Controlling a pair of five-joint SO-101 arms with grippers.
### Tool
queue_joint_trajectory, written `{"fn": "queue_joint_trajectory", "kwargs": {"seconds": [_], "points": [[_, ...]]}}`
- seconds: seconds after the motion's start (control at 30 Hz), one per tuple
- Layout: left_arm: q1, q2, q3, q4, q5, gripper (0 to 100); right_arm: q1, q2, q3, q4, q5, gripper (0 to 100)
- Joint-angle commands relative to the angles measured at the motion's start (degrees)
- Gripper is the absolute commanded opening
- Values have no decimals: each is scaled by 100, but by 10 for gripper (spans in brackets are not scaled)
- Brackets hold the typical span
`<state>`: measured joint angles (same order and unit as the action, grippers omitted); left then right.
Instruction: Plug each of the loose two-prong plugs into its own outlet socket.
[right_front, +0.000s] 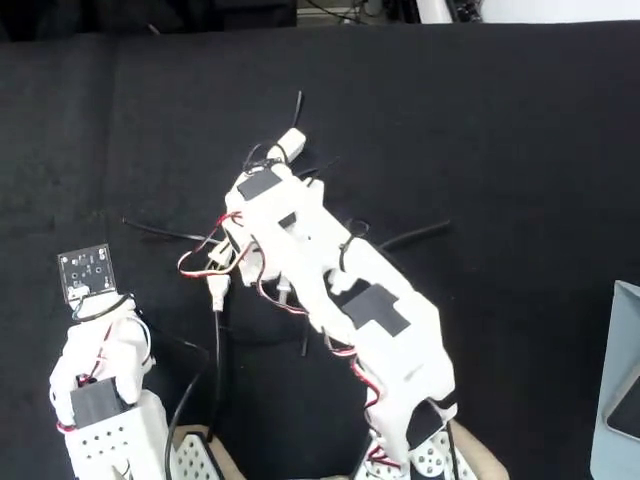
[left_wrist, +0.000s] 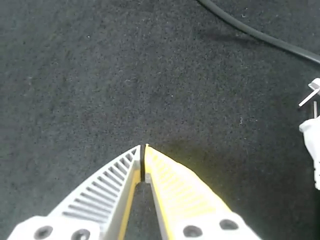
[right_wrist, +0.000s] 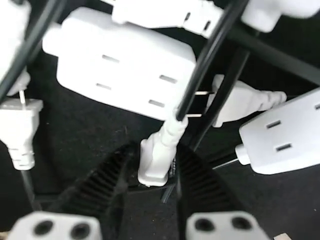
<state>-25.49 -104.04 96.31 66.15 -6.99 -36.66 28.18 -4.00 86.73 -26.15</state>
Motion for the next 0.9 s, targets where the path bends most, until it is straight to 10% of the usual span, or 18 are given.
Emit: {"fn": "queue_joint_trajectory", "kwargs": {"seconds": [0.0,0.2,0.87], "points": [[-48,-18,101,-114,-35,30,53,-119,-303,62,-88,81],[-48,-18,101,-114,-35,30,44,-119,-268,62,-343,204],[-48,-18,101,-105,-35,30,316,242,-251,-387,-396,113]]}}
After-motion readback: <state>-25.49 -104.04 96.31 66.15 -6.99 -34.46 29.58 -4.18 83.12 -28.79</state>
